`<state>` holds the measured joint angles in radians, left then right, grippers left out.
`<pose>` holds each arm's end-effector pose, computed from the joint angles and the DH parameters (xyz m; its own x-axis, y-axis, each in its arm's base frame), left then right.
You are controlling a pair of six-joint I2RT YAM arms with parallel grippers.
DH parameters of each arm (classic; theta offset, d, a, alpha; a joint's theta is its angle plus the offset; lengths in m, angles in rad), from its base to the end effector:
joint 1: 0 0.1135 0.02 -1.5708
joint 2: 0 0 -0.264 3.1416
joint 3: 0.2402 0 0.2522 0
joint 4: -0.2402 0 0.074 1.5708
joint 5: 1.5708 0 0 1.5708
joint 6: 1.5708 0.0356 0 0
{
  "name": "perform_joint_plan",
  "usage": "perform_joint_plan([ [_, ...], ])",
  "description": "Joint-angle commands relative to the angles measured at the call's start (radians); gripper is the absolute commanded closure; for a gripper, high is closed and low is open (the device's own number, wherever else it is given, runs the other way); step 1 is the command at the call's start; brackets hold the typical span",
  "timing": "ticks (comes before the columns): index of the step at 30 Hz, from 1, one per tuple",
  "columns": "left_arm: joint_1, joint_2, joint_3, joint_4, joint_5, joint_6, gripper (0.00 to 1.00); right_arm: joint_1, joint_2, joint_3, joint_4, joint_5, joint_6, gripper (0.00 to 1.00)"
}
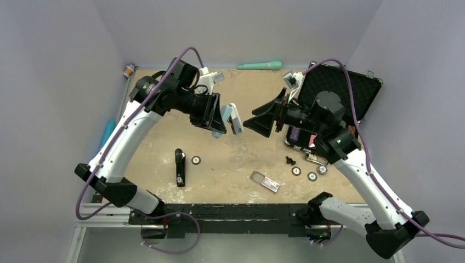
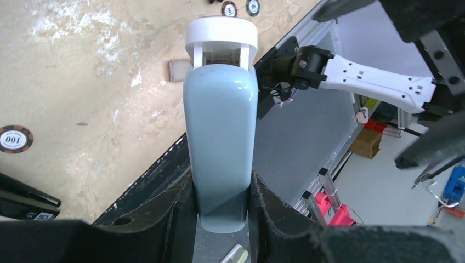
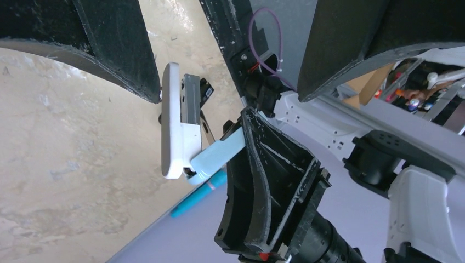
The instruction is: Unload the staples from the stapler
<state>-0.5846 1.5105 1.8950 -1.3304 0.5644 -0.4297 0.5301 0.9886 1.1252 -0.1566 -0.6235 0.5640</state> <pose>0.2143 -0.1646 0.4401 -0.9178 0.1853 -0.3511 0.3794 0.6700 -0.6381 0.1726 0.1252 0.4247 -0.5032 0.2081 -0.8387 -0.7633 0.3479 0.5443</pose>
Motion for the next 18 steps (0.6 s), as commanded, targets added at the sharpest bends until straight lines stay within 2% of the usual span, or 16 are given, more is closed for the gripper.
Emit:
perform_joint_plan([
  [1, 0.001, -0.062, 0.006, 0.085, 0.077, -0.001, 1.00, -0.036, -0.005, -0.034, 0.189, -0.151, 0.037, 0.01],
  [12, 0.002, -0.137, -0.007, 0.084, 0.114, -0.017, 1.00, -0.081, 0.110, -0.108, 0.498, -0.419, 0.153, 0.01],
  [18, 0.001, -0.155, 0.010, 0.085, 0.107, -0.037, 1.00, -0.080, 0.181, -0.102, 0.608, -0.491, 0.194, 0.01],
])
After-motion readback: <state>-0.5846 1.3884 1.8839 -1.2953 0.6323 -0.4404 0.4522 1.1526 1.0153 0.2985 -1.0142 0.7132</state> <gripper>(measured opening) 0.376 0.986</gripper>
